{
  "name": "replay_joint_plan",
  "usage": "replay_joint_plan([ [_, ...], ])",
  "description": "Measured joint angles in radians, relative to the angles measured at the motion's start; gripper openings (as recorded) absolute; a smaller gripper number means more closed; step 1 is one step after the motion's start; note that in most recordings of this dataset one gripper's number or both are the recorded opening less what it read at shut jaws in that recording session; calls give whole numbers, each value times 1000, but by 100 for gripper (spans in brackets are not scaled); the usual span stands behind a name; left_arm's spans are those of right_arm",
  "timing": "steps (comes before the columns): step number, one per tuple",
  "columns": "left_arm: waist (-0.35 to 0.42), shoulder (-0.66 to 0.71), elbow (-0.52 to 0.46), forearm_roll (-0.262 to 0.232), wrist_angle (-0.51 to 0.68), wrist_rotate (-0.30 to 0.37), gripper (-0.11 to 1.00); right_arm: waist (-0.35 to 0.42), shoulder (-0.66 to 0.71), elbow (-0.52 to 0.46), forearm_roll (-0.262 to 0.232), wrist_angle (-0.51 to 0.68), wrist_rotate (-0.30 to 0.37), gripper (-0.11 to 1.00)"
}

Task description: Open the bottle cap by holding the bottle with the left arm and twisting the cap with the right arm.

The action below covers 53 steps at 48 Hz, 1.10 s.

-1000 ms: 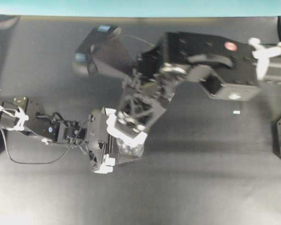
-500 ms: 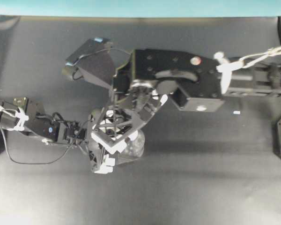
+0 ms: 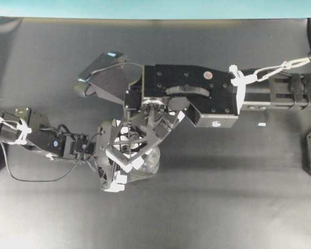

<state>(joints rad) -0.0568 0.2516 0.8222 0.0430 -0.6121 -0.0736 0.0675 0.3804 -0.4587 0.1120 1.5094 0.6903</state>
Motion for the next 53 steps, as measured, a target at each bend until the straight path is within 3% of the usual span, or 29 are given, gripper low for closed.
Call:
replay_joint_plan([
  [4, 0, 0, 0, 0, -2, -2, 84, 2, -2, 0, 5, -5, -5, 35],
  [10, 0, 0, 0, -2, 0, -3, 84, 0, -2, 0, 5, -2, -20, 35],
  [15, 0, 0, -2, 0, 0, -3, 84, 0, -2, 0, 5, 0, -75, 35],
  [33, 0, 0, -2, 0, 0, 0, 84, 0, 2, -5, 8, 21, -486, 35],
  [53, 0, 0, -3, 0, 2, 0, 84, 3, 2, -5, 8, 20, -779, 35],
])
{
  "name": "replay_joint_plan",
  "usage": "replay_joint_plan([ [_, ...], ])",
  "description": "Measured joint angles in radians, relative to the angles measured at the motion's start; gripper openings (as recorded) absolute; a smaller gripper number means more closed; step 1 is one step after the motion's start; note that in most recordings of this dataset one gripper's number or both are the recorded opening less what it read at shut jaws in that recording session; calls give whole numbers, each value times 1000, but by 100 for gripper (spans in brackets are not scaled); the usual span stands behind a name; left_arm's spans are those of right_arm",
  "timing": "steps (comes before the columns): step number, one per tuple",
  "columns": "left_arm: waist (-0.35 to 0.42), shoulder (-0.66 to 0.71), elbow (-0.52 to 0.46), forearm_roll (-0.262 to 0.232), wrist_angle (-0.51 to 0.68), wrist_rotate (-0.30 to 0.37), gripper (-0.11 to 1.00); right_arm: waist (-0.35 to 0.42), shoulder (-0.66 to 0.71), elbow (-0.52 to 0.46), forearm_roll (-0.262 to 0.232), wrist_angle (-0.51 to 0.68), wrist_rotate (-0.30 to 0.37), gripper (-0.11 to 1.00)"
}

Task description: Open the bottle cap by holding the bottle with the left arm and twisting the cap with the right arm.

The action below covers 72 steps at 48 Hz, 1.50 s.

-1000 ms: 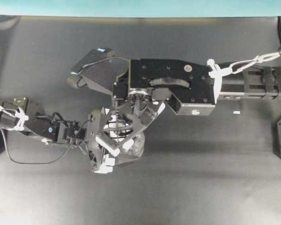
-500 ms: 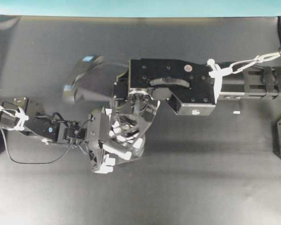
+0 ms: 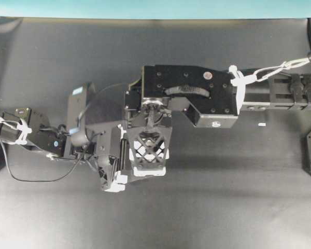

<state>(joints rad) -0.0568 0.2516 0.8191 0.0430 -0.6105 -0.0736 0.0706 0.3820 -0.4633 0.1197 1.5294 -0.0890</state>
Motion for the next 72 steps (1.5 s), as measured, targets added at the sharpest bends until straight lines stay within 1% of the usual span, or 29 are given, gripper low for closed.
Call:
replay_joint_plan([
  [18, -2, 0, -2, 0, -2, 0, 84, 3, -3, 6, -6, -20, -284, 35],
  [34, -9, 2, -5, 0, -3, 2, 84, 5, -21, 35, -6, -52, -425, 35],
  [48, -14, 2, -9, 0, -3, 0, 84, 8, -37, 58, -5, -63, -463, 35],
  [56, -14, 3, -11, 0, -5, 0, 84, 8, -38, 61, -8, -69, -503, 35],
  [72, -15, 3, -11, 0, -3, 2, 84, 9, -41, 69, -8, -87, -508, 35],
])
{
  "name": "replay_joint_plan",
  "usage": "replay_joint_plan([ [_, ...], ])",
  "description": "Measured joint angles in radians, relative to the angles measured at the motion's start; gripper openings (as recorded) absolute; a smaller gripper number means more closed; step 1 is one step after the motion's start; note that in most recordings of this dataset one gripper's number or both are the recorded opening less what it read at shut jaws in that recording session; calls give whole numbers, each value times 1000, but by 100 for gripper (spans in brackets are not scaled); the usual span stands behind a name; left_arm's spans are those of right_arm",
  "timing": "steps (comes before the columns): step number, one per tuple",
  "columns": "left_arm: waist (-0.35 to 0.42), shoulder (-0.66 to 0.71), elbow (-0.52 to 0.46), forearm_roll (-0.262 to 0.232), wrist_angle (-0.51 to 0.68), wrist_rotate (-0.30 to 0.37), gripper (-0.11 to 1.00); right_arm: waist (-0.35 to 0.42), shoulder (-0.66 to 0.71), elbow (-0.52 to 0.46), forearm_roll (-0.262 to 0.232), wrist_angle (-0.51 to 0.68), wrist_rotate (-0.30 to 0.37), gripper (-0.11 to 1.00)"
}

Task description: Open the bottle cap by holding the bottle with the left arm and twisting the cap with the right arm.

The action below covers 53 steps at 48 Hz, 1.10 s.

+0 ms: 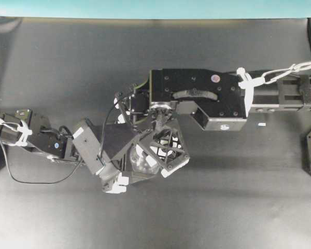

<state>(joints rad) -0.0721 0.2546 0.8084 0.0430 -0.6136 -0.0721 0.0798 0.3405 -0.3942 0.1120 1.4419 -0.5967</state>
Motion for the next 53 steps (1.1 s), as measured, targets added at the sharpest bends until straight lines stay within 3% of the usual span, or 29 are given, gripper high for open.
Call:
replay_joint_plan([
  [23, 0, 0, -2, 0, 2, 0, 84, 0, -32, 57, -2, -31, 0, 36],
  [25, 0, 0, -2, 0, 2, 0, 84, 0, -34, 58, -2, -34, 0, 40],
  [31, 0, 0, -3, 0, 2, -2, 84, 2, -25, 67, -3, -40, 2, 73],
  [34, 0, 2, -3, 0, 2, -2, 84, 2, -28, 69, -3, -51, 5, 83],
  [53, 0, 2, -6, 0, 5, -2, 84, 2, -60, 72, -3, -41, 106, 82],
])
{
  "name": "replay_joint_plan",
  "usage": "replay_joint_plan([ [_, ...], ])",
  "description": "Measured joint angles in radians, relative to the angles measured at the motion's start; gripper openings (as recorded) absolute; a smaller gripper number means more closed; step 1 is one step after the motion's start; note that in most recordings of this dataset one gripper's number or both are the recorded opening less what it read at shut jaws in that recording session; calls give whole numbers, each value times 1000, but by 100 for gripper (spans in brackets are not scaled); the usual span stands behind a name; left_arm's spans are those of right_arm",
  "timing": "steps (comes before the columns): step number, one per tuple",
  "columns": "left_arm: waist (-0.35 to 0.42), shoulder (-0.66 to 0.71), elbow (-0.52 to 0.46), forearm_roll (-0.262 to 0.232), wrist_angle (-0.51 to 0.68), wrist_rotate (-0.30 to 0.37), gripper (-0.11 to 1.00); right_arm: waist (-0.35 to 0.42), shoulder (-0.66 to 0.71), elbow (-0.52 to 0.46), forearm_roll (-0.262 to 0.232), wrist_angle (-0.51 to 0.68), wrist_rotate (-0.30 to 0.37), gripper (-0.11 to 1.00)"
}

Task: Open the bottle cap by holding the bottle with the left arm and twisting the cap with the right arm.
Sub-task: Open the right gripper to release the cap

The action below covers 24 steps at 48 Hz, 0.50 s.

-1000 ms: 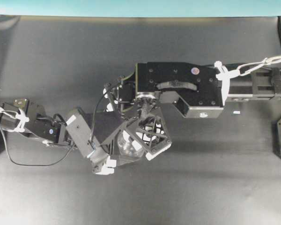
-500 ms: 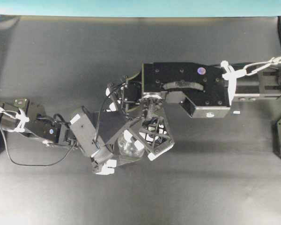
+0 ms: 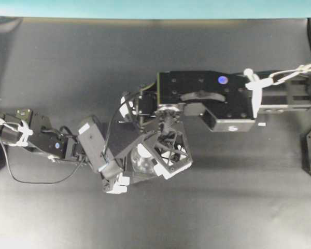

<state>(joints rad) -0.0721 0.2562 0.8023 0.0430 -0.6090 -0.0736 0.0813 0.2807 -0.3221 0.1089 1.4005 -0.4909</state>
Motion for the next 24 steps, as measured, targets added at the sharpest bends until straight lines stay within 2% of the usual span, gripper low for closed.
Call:
replay_joint_plan([
  [6, 0, 0, -2, 0, 0, -2, 84, -3, -20, 9, 0, 2, 37, 82],
  [14, -2, 0, -2, 0, 0, -3, 84, -8, -63, 71, 6, -25, 72, 82],
  [24, 0, 0, -2, 0, 0, -3, 84, -8, -149, 175, 26, -132, 129, 82],
])
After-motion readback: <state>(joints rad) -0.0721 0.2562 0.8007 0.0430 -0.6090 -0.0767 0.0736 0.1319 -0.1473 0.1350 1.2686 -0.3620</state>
